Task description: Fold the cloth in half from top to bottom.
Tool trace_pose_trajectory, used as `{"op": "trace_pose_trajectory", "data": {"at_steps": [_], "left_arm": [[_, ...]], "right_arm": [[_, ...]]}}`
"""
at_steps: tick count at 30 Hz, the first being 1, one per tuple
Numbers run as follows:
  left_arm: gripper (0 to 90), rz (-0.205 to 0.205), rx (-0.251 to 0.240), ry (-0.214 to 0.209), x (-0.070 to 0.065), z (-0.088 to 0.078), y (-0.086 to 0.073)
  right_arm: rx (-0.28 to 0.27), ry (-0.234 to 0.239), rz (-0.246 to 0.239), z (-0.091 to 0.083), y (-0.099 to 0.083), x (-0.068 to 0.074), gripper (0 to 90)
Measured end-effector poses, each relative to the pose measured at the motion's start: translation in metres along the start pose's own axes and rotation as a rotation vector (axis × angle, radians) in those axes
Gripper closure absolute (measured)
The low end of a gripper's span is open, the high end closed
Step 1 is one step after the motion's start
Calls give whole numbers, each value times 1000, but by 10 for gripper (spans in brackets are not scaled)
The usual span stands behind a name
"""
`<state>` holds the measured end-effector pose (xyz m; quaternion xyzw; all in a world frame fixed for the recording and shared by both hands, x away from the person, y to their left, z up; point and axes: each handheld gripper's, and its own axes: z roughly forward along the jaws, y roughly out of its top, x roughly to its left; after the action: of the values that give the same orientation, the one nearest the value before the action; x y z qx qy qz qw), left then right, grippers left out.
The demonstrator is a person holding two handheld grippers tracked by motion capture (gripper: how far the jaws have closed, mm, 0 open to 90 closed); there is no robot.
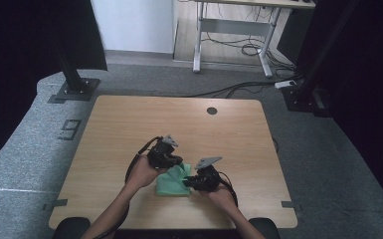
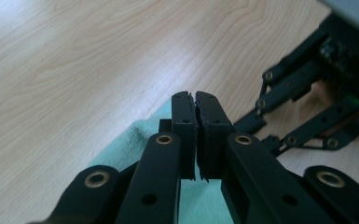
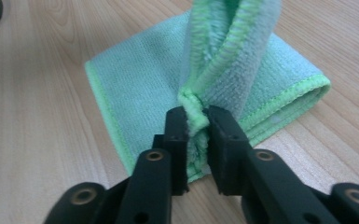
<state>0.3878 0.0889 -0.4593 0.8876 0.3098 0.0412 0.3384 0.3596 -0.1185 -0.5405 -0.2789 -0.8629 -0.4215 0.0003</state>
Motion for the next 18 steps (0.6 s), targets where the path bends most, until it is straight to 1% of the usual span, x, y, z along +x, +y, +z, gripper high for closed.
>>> {"op": "trace_pose_trajectory", "data": {"at_steps": [2, 5, 7, 10, 16, 18], "left_arm": [[866, -4, -8, -1, 0, -5, -5], [865, -13, -23, 0, 0, -12, -12], [865, -12, -27, 1, -2, -17, -17], [863, -13, -31, 2, -6, -22, -25], [854, -6, -18, 4, -12, -28, -42], [849, -13, -17, 5, -14, -29, -49]], "right_arm": [[2, -3, 5, -2, 1, 1, 701], [5, -1, 3, -7, 0, 1, 658], [9, 0, 9, -11, -1, 2, 633], [5, -5, -3, -17, -3, 4, 605], [-1, -15, -1, -28, -9, 3, 556], [1, -20, 1, -31, -10, 2, 541]]}}
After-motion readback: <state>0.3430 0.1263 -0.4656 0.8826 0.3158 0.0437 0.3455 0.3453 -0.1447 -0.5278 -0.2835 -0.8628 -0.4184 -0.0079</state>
